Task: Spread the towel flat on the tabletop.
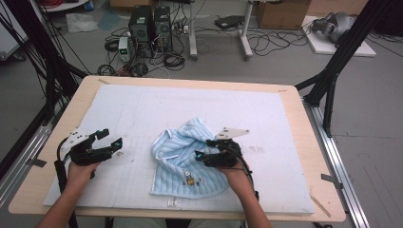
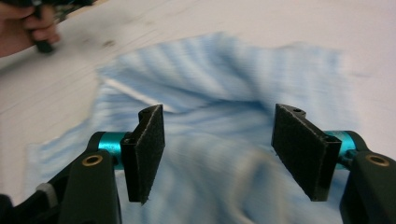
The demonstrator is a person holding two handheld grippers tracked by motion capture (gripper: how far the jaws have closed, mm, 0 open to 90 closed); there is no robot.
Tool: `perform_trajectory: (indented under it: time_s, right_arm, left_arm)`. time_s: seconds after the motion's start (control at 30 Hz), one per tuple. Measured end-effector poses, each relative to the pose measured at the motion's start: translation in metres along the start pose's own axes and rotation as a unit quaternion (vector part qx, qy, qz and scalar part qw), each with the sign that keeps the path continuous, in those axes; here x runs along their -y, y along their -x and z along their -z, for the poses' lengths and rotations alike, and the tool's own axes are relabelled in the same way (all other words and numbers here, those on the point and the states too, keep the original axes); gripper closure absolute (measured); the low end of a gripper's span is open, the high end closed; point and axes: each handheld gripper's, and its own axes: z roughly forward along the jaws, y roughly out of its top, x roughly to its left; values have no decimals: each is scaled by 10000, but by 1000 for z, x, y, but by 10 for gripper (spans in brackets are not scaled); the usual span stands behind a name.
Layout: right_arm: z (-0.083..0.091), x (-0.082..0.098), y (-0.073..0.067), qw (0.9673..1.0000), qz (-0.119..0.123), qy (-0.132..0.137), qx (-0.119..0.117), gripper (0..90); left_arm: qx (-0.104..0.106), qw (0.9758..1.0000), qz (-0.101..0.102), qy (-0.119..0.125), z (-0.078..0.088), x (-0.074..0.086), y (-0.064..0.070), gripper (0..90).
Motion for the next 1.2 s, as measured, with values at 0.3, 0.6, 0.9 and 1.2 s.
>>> perform_trajectory:
  time_s: [0.3,0.6,0.9,1.2]
  right_arm:
    - [33,14,32,9965,-194,151,803,329]
    - [34,19,41,9958,-319,168,842,310]
    - [36,21,43,9958,-333,197,831,309]
    - [36,23,45,9955,-414,175,829,308]
  left_arm:
    - [338,9992,24,-201,-37,-23,19,243]
    - [1047,9922,-178,-651,-104,-52,51,328]
    - [1227,9789,-322,-1600,-153,-37,83,562]
    - [1313,9596,-1298,-2124,-162,-23,119,404]
